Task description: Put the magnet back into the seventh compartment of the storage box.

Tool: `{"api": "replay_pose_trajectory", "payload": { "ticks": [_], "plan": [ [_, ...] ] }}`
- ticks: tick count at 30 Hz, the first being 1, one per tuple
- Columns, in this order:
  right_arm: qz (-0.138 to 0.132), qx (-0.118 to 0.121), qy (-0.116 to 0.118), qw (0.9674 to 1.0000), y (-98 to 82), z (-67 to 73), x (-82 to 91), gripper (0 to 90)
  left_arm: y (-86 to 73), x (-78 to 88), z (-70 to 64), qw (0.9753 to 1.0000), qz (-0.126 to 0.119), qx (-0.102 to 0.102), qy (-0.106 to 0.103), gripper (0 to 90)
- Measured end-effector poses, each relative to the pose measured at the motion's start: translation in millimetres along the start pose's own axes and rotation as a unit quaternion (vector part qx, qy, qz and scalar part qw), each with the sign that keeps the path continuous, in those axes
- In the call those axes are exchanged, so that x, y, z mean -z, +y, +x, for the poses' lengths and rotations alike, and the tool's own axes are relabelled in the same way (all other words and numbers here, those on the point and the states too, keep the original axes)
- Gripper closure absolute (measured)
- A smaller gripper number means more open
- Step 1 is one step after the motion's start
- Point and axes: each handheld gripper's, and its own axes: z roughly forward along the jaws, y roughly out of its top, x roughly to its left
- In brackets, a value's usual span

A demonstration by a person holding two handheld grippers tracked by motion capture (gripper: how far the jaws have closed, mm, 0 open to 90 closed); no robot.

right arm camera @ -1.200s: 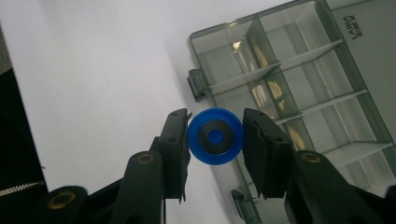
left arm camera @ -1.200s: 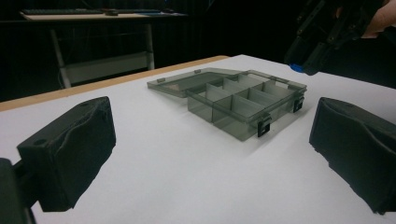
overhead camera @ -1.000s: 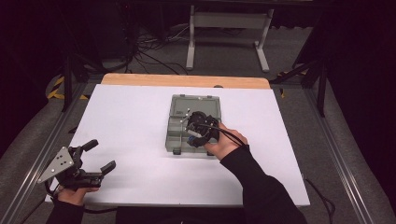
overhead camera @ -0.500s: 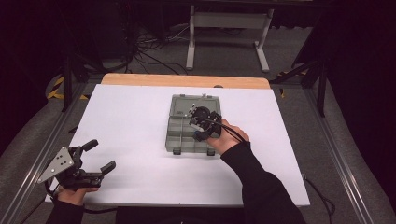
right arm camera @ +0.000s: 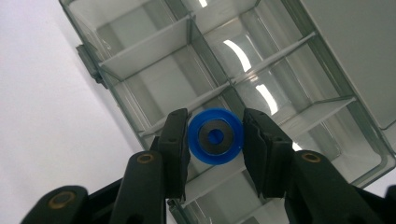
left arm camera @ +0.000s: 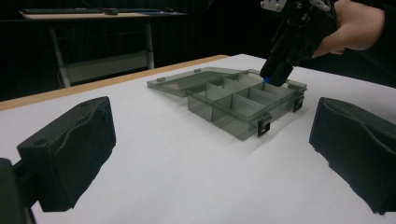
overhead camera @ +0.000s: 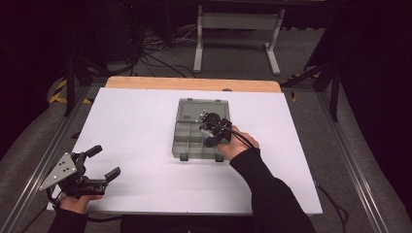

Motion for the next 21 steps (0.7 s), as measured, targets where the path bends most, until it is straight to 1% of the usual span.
{"api": "replay_pose_trajectory", "payload": {
  "ticks": [7, 9, 10, 16, 21],
  "plan": [
    [0.005, -0.008, 0.004, 0.9999, -2.8, -1.4, -5.4, 61.5, -0.1, -0.1, 0.0, 1.0, 0.0, 0.001, -0.001, 0.9],
    [0.006, -0.005, 0.005, 1.0, -3.3, -2.0, -6.3, 61.5, -0.1, -0.1, 0.0, 1.0, 0.0, 0.001, -0.001, 0.9],
    [0.011, -0.007, 0.005, 0.9999, -3.4, -1.4, -8.3, 61.5, -0.1, -0.1, 0.0, 1.0, 0.0, 0.001, -0.001, 0.8],
    [0.012, -0.004, 0.007, 0.9999, -3.7, -1.3, -12.6, 61.5, -0.1, -0.1, 0.1, 1.0, 0.001, 0.001, -0.001, 0.8],
    [0.017, -0.007, 0.01, 0.9998, -4.0, -1.4, -16.0, 61.5, -0.2, 0.0, 0.1, 1.0, -0.001, 0.001, 0.0, 0.8]
  ]
}}
